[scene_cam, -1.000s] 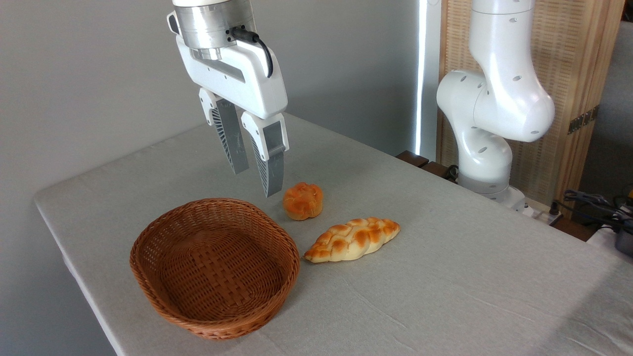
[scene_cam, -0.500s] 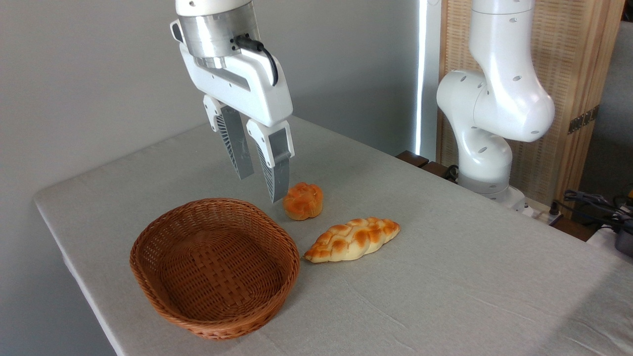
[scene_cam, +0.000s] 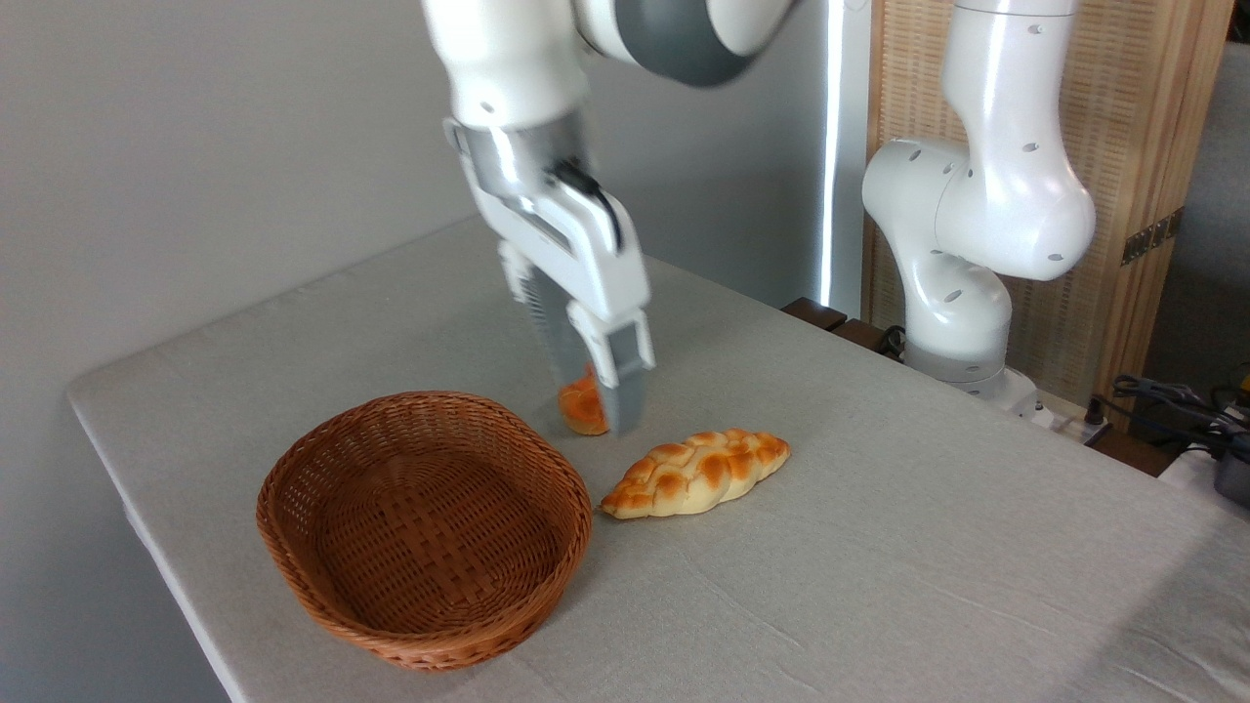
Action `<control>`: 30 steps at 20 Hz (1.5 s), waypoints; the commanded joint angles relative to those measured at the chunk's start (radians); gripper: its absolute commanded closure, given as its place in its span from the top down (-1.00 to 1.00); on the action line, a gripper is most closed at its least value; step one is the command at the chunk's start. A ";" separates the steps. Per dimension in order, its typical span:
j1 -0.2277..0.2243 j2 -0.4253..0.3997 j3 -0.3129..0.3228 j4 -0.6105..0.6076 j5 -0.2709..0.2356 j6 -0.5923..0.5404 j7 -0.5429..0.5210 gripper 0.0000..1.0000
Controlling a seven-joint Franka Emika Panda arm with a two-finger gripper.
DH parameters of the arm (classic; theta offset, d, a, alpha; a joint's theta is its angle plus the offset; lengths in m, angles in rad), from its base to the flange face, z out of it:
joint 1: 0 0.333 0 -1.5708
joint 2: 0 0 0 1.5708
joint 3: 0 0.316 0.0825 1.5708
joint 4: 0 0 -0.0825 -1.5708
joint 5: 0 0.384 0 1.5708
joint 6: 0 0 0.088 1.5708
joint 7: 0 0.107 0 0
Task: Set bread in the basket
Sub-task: 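Move the open gripper down toward the croissant-shaped bread roll, then close the gripper on the middle of the croissant roll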
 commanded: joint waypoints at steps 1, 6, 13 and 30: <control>-0.006 -0.123 0.018 -0.205 -0.004 0.052 0.080 1.00; -0.041 -0.149 0.055 -0.338 0.019 0.169 0.115 1.00; -0.053 -0.137 0.058 -0.389 0.091 0.187 0.112 1.00; -0.066 -0.096 0.058 -0.403 0.094 0.213 0.141 -0.34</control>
